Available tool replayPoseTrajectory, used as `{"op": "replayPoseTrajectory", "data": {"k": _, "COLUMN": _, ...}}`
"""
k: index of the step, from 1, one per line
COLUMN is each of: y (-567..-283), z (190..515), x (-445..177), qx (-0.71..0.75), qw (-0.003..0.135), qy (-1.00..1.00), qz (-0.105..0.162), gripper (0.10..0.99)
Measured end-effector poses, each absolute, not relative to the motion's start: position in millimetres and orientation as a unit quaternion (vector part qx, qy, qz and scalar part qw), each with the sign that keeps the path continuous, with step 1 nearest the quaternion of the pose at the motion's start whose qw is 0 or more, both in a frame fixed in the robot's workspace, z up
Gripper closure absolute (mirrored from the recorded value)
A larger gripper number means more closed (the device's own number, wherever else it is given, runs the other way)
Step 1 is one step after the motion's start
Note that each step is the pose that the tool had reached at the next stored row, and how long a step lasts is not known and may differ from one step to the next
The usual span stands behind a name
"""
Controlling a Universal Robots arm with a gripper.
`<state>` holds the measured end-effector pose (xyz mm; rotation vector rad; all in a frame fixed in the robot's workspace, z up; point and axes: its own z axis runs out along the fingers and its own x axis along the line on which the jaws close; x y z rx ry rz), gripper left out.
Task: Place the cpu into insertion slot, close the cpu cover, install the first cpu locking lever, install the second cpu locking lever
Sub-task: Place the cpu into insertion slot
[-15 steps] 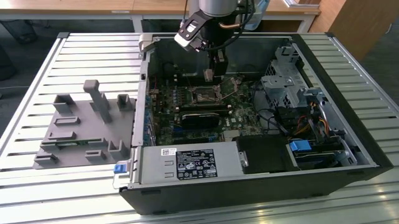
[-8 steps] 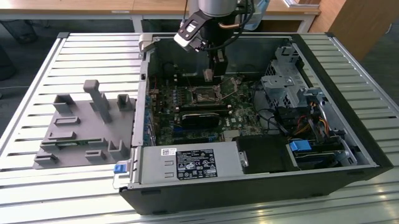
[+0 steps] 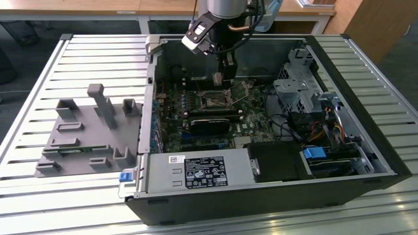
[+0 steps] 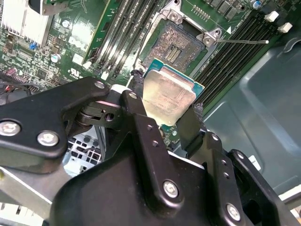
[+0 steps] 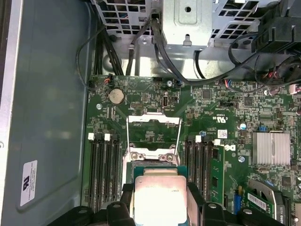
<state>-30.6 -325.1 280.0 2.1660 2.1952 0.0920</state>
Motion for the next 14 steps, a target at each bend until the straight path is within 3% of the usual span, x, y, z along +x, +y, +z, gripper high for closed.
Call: {"op": "replayPoseTrajectory", "data": {"k": 14, "y": -324.8, "z": 271.6, "x": -31.9, "qx": 0.702, "qw": 0.028, "qy": 0.711, "qz": 0.03, "gripper": 0.553}}
